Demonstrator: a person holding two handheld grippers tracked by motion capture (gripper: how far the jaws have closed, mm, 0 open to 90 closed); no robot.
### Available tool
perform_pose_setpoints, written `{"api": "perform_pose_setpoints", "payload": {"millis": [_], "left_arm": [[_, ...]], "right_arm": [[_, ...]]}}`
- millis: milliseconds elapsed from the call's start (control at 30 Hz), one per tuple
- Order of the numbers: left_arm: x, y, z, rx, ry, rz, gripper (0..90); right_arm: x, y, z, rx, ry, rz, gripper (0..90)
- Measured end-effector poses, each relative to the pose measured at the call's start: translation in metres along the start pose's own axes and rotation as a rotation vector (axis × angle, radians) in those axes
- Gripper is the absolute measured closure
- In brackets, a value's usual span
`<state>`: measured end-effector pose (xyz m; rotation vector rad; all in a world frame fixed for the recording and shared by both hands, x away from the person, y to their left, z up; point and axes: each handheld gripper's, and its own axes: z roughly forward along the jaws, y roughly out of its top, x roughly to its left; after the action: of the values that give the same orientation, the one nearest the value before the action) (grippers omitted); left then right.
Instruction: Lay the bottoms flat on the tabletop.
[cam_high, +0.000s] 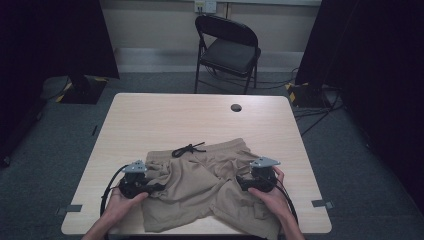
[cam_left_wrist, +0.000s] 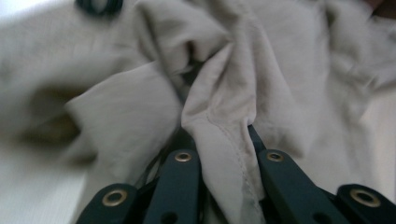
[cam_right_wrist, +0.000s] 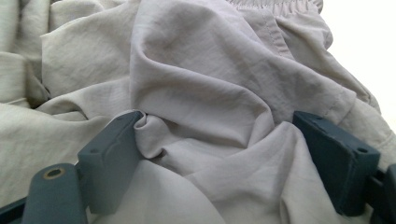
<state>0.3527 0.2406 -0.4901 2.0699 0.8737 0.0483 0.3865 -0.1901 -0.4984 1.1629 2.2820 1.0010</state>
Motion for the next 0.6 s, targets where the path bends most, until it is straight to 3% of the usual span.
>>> {"api": "perform_pose_setpoints", "payload": {"millis": [67, 167, 267, 467, 600], "left_arm": [[0.003, -0.008, -0.002, 0.011, 0.005, -0.003, 83.0], [0.007, -0.009, -0.006, 0.013, 0.029, -0.004, 83.0], [0.012, -0.011, -0.007, 0.003, 0.023, -0.026, 82.9], [0.009, -0.016, -0.014, 0.014, 0.015, -0.041, 79.7], [0.006, -0.02, -0.025, 0.004, 0.02, -0.033, 72.1]], "right_arm": [[0.0, 0.0, -0.001, 0.003, -0.005, 0.002, 17.5], [0.0, -0.002, -0.002, 0.004, -0.003, 0.009, 17.6], [0.001, -0.006, -0.007, 0.002, -0.005, 0.009, 17.6], [0.008, -0.02, -0.026, 0.021, 0.003, -0.004, 17.6], [0.01, -0.022, -0.033, 0.057, 0.013, -0.019, 17.7]]}}
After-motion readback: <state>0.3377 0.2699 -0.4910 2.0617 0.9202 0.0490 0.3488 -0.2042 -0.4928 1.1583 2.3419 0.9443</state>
